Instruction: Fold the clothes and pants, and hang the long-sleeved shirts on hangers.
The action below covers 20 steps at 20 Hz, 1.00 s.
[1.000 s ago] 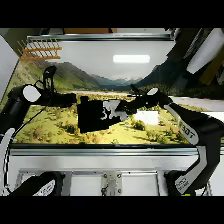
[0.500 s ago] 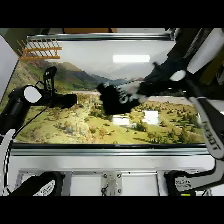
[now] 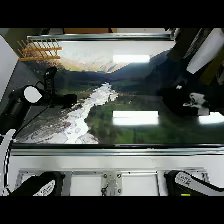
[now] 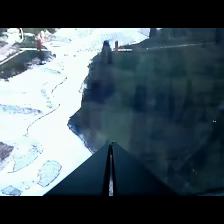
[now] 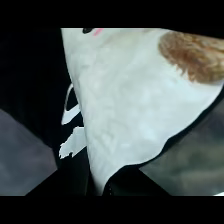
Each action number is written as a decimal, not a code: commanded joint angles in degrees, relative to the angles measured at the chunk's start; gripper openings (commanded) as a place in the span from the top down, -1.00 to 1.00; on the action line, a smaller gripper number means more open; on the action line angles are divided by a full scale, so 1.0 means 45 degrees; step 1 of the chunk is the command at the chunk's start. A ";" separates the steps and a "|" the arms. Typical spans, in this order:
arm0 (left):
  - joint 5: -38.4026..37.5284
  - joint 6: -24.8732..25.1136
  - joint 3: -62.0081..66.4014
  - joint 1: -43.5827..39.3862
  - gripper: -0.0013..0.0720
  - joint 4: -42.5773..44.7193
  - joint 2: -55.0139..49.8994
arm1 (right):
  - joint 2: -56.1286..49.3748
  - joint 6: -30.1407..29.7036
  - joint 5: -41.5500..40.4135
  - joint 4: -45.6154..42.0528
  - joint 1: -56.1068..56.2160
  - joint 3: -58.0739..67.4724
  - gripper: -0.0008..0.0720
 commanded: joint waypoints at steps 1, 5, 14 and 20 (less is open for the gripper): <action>-0.0005 0.0019 -0.0005 -0.0005 0.94 0.0000 0.0010 | 0.1817 0.1107 -0.0457 -0.0364 -0.2084 -0.3065 0.94; 0.0039 0.0015 -0.0005 -0.0010 0.94 -0.0005 0.0010 | 0.4172 0.1258 -0.0403 -0.0369 -0.2346 -0.6339 0.94; 0.0044 0.0019 -0.0005 -0.0005 0.94 0.0005 0.0010 | 0.6645 -0.0874 0.1190 -0.0379 -0.2171 -0.5479 -0.82; 0.0379 0.0019 -0.0005 -0.0015 0.94 0.0005 0.0010 | 0.7499 -0.3230 -0.0481 0.4804 0.1443 -0.4488 -0.82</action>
